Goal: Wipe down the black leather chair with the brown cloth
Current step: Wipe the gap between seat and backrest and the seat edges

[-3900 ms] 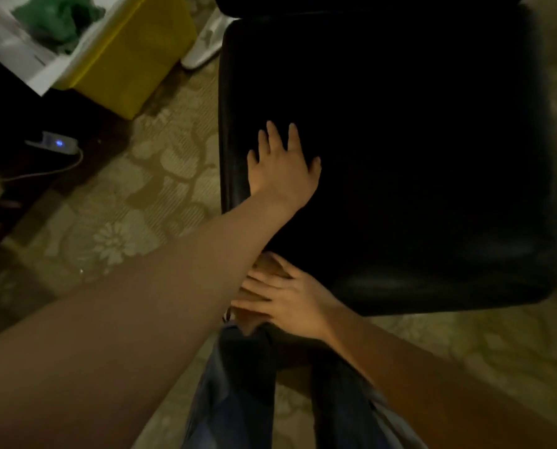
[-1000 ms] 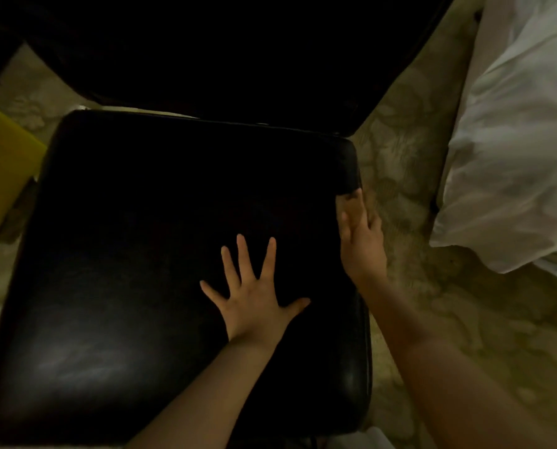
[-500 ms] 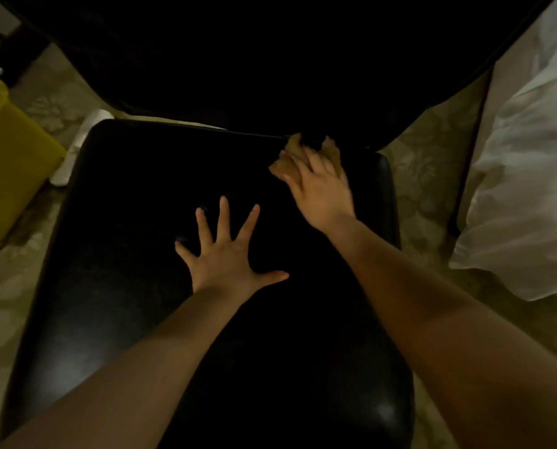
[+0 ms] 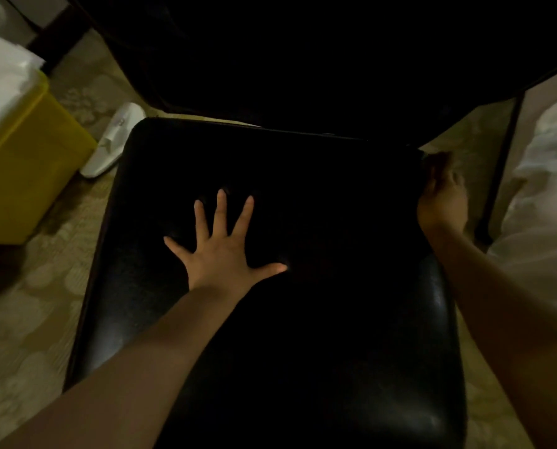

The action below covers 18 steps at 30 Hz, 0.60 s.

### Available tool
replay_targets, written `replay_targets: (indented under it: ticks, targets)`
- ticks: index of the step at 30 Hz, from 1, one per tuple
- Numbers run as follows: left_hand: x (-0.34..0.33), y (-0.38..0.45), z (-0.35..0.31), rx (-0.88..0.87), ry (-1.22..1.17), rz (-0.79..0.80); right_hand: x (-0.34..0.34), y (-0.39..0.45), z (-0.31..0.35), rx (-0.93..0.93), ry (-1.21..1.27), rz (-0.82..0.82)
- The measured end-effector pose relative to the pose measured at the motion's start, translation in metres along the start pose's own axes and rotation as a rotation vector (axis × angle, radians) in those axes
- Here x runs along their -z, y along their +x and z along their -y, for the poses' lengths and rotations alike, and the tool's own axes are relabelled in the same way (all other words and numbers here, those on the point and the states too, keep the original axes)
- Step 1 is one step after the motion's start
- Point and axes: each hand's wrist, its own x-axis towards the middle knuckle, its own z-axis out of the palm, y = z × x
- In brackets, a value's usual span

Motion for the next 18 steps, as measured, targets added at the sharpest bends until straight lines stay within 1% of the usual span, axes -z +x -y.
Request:
replay_targets:
  ticks: [1, 2, 4, 5, 6, 7, 8, 10, 11, 12, 13, 14, 15, 16, 17, 18]
  targets:
    - [-0.001, -0.001, -0.001, 0.002, -0.004, 0.003, -0.007, 0.0, 0.012, 0.095, -0.04, -0.031]
    - [-0.001, -0.003, -0.001, 0.005, -0.008, 0.007, -0.018, -0.005, 0.027, 0.19, -0.082, -0.025]
    - [0.0, -0.004, 0.0, 0.006, -0.037, 0.025, -0.044, -0.028, 0.056, 0.373, -0.208, 0.069]
    - [0.003, -0.005, 0.003, 0.005, -0.076, 0.029, -0.054, -0.047, 0.068, 0.441, -0.24, 0.071]
    - [0.008, -0.004, 0.006, 0.008, -0.132, 0.02, -0.067, -0.074, 0.073, 0.49, -0.212, 0.034]
    - [0.014, -0.003, 0.011, 0.021, -0.201, 0.0, -0.072, -0.108, 0.083, 0.524, -0.171, 0.042]
    - [0.019, -0.001, 0.015, 0.043, -0.278, -0.023, -0.068, -0.144, 0.09, 0.541, -0.093, 0.108]
    - [0.027, 0.001, 0.023, 0.085, -0.422, -0.052, -0.052, -0.207, 0.082, 0.641, 0.031, 0.341]
    - [0.028, 0.001, 0.026, 0.088, -0.452, -0.041, -0.044, -0.231, 0.065, 0.808, -0.003, 0.414]
    - [0.027, 0.0, 0.027, 0.076, -0.445, -0.009, -0.035, -0.248, 0.048, 1.061, -0.111, 0.443]
    - [0.026, -0.001, 0.027, 0.056, -0.412, 0.034, -0.03, -0.249, 0.032, 1.261, -0.271, 0.503]
    - [0.024, -0.001, 0.027, 0.037, -0.375, 0.072, -0.025, -0.236, 0.016, 1.404, -0.33, 0.537]
    - [0.023, -0.001, 0.027, 0.029, -0.347, 0.099, -0.024, -0.213, 0.007, 1.383, -0.349, 0.524]
    - [0.023, 0.0, 0.027, 0.023, -0.331, 0.116, -0.027, -0.188, 0.003, 1.267, -0.364, 0.445]
    - [0.023, 0.001, 0.027, 0.018, -0.323, 0.127, -0.025, -0.163, 0.008, 1.075, -0.4, 0.341]
    - [0.023, 0.003, 0.027, 0.015, -0.313, 0.131, -0.027, -0.145, 0.013, 0.804, -0.392, 0.318]
